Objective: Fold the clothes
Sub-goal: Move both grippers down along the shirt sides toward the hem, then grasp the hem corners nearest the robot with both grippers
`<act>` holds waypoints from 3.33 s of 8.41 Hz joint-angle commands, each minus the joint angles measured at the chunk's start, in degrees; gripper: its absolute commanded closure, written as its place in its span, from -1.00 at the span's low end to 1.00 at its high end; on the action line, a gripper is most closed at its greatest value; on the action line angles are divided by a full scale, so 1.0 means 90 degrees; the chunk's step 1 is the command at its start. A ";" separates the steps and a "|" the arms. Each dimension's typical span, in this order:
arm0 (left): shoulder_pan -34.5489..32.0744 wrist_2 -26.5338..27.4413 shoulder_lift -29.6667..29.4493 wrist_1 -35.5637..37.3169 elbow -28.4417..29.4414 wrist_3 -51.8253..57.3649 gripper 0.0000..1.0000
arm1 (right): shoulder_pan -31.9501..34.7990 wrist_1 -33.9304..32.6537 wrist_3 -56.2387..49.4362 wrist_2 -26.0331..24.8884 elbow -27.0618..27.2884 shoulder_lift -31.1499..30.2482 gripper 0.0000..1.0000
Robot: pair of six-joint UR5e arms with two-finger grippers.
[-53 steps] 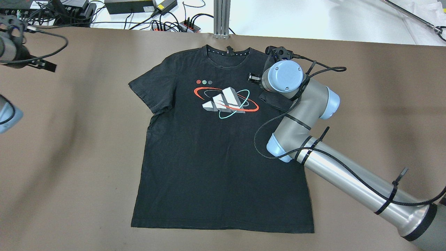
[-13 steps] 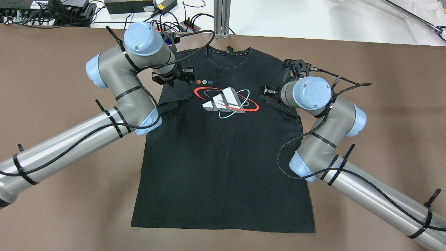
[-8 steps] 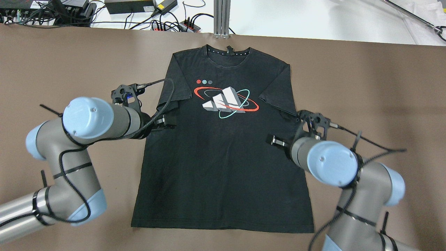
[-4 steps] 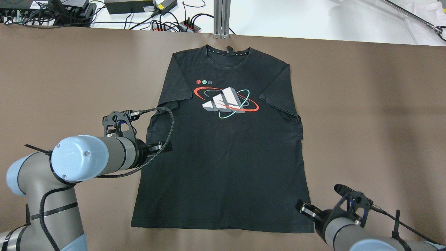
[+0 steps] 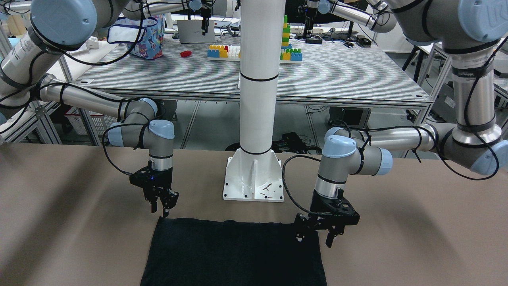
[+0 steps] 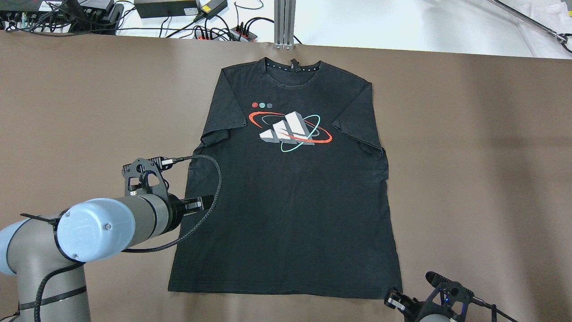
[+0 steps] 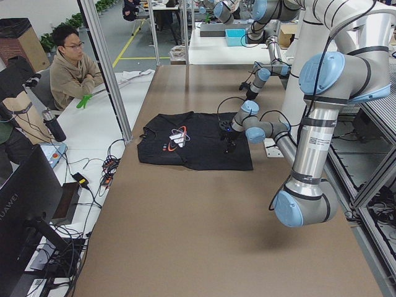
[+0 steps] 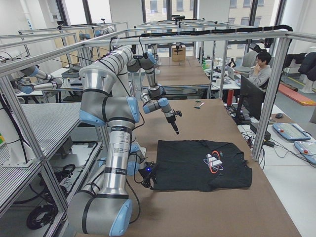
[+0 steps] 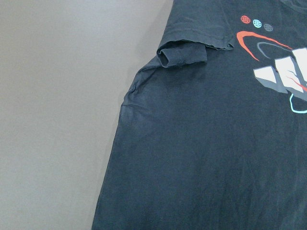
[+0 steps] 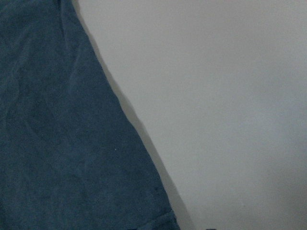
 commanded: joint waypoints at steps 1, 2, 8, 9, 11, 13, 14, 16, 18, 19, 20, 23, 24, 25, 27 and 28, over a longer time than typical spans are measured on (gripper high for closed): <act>0.0021 0.0023 0.0016 0.0079 -0.0045 -0.0043 -1.00 | 0.0018 0.0040 -0.0431 -0.0022 -0.0142 0.0110 -0.08; 0.0021 0.0032 0.0006 0.0079 -0.0045 -0.0043 -1.00 | 0.0018 0.0040 -0.0442 -0.0022 -0.0191 0.0120 -0.07; 0.0060 0.0013 -0.0101 0.0069 0.0014 -0.0033 -1.00 | 0.0077 0.0050 -0.0656 0.0027 -0.0319 0.0120 1.00; 0.0060 0.0023 -0.0033 0.0069 -0.0063 -0.0159 -1.00 | 0.0183 0.0050 -0.0666 0.0046 -0.0299 0.0149 1.00; 0.0701 0.0497 0.0482 0.0021 -0.0288 -0.0948 -0.94 | 0.0321 0.0050 -0.0861 0.0202 -0.0027 0.0198 1.00; 0.1531 0.1036 0.0902 0.0001 -0.0339 -0.1523 -0.59 | 0.0525 0.0050 -0.0939 0.0377 0.0004 0.0208 1.00; 0.1612 0.1077 0.1098 -0.0067 -0.0347 -0.1701 -0.50 | 0.0536 0.0050 -0.0950 0.0398 0.0014 0.0208 1.00; 0.1837 0.1077 0.1459 -0.0426 -0.0280 -0.2063 -0.33 | 0.0536 0.0050 -0.0950 0.0398 0.0111 0.0218 1.00; 0.1954 0.1087 0.1461 -0.0702 -0.0124 -0.2142 -0.30 | 0.0536 0.0050 -0.0950 0.0389 0.0111 0.0218 1.00; 0.1974 0.1087 0.1413 -0.0731 -0.0007 -0.2200 -0.25 | 0.0536 0.0050 -0.0950 0.0388 0.0121 0.0208 1.00; 0.1984 0.1087 0.1393 -0.0741 0.0139 -0.2191 -0.23 | 0.0536 0.0050 -0.0950 0.0379 0.0111 0.0208 1.00; 0.2062 0.1097 0.1412 -0.0907 0.0102 -0.2249 -0.07 | 0.0536 0.0050 -0.0940 0.0349 0.0121 0.0208 1.00; 0.2082 0.1097 0.1412 -0.0907 0.0102 -0.2259 0.11 | 0.0536 0.0050 -0.0940 0.0349 0.0121 0.0208 1.00; 0.2082 0.1097 0.1412 -0.0907 0.0092 -0.2259 0.50 | 0.0536 0.0050 -0.0940 0.0359 0.0111 0.0208 1.00; 0.2121 0.1087 0.1442 -0.0907 0.0082 -0.2259 1.00 | 0.0545 0.0050 -0.0950 0.0369 0.0092 0.0208 1.00; 0.2111 0.1048 0.1442 -0.0907 -0.0043 -0.2211 1.00 | 0.0574 0.0050 -0.0950 0.0388 0.0130 0.0208 1.00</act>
